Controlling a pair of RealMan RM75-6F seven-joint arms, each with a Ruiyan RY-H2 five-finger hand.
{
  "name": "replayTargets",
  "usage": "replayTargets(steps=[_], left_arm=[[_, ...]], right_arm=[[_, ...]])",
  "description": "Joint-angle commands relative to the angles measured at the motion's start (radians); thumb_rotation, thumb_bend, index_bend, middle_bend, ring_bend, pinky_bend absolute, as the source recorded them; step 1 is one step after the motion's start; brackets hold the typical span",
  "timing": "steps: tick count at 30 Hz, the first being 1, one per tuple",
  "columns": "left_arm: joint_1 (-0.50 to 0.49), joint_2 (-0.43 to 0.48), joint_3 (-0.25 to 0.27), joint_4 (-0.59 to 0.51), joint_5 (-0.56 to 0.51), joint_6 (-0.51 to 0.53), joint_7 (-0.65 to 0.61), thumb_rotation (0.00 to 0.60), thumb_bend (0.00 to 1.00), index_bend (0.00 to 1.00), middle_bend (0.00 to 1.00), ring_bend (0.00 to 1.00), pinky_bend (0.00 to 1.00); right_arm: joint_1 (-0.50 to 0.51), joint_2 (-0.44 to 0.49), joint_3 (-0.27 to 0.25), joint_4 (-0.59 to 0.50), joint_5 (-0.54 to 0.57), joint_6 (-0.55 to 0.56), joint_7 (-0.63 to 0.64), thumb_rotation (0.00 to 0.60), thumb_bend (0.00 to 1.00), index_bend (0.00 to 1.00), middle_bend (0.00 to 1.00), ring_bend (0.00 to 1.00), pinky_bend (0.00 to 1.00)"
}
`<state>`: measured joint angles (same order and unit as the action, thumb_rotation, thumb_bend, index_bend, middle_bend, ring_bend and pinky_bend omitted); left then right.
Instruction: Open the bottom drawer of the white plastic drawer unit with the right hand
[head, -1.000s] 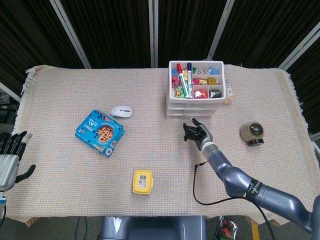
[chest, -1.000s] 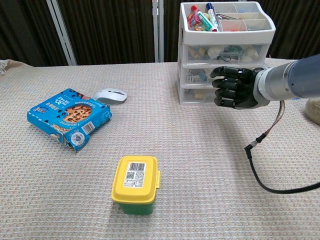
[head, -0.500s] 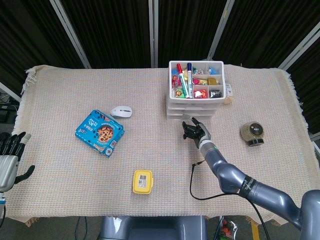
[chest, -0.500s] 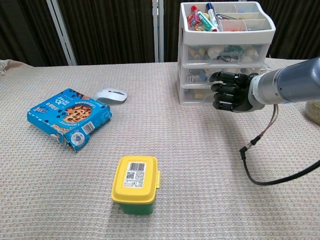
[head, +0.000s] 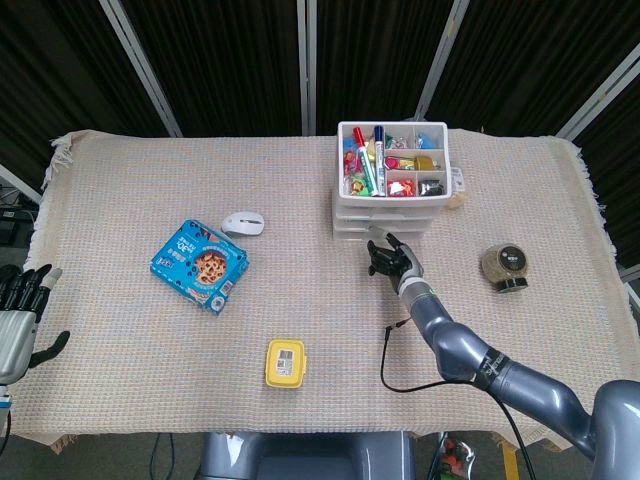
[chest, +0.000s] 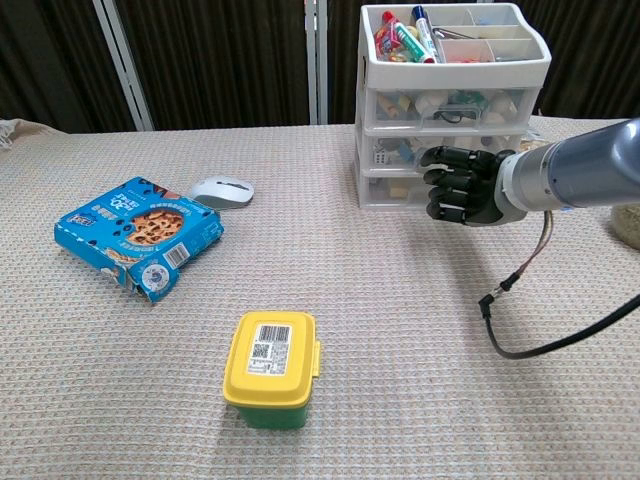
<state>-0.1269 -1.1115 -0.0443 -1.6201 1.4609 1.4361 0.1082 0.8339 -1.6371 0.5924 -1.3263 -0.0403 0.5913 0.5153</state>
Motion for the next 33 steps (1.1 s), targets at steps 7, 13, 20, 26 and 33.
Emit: replayTargets(steps=[7,13,20,26,33], left_arm=[[0.0,0.0,0.001,0.003,0.002,0.0,-0.005,0.6,0.32,0.0,0.0,0.0,0.0],[0.0,0.0,0.001,0.003,0.003,0.0,-0.006,0.6,0.32,0.0,0.0,0.0,0.0],[0.0,0.001,0.001,0.004,0.003,0.0,-0.008,0.6,0.32,0.0,0.0,0.0,0.0],[0.0,0.001,0.002,0.005,0.004,0.0,-0.01,0.6,0.32,0.0,0.0,0.0,0.0],[0.001,0.0,0.002,0.004,0.004,0.001,-0.006,0.6,0.32,0.0,0.0,0.0,0.0]], right_arm=[[0.006,-0.021,0.012,0.031,0.008,-0.006,-0.006,0.6,0.45,0.28,0.85,0.87,0.75],[0.011,-0.027,0.019,0.042,0.013,-0.012,-0.012,0.6,0.45,0.31,0.85,0.88,0.75],[0.024,-0.029,0.019,0.063,0.043,-0.029,-0.026,0.6,0.45,0.31,0.85,0.88,0.75],[0.018,-0.024,0.017,0.044,0.049,-0.032,-0.032,0.6,0.45,0.32,0.85,0.88,0.75],[-0.014,-0.007,0.014,-0.026,0.017,-0.017,-0.029,0.6,0.45,0.33,0.85,0.88,0.75]])
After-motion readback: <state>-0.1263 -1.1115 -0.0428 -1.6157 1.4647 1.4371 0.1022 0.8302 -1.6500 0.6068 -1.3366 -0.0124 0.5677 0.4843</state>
